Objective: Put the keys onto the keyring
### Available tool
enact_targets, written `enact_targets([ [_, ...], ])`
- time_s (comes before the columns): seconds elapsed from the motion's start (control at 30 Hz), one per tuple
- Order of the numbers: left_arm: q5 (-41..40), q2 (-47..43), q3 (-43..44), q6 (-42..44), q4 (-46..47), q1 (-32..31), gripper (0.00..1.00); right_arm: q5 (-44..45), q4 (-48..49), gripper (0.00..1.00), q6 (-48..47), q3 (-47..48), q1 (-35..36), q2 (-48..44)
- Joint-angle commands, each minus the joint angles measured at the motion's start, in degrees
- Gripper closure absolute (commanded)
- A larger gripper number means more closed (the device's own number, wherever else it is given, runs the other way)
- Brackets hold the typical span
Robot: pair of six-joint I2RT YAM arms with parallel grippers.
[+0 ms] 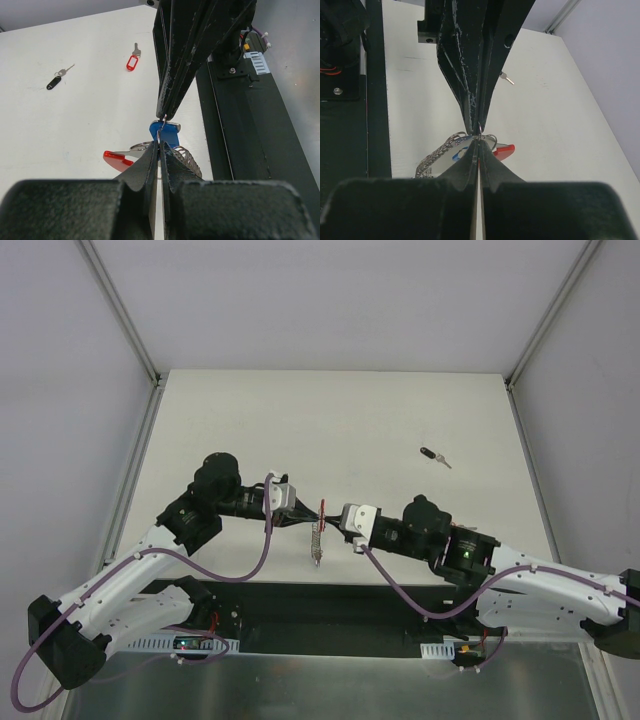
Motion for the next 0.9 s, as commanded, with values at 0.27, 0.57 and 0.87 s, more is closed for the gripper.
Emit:
enact_targets([
  [0.27,2.4,-0.8,-0.8,0.3,3.7,-0.7,1.0,1.8,0.6,0.99,2.6,1.7,0.2,-2.0],
  [0.57,3.5,-1.5,-1.6,0.3,5.0,-0.6,1.0,0.9,1.1,0.99,3.2,2.0,0.1,-0.5],
  [0.87,4.1,-1.6,-1.8,0.3,5.7,-0.7,1.0,0.7,1.0,0.99,3.5,2.0,0.0,-0.4],
])
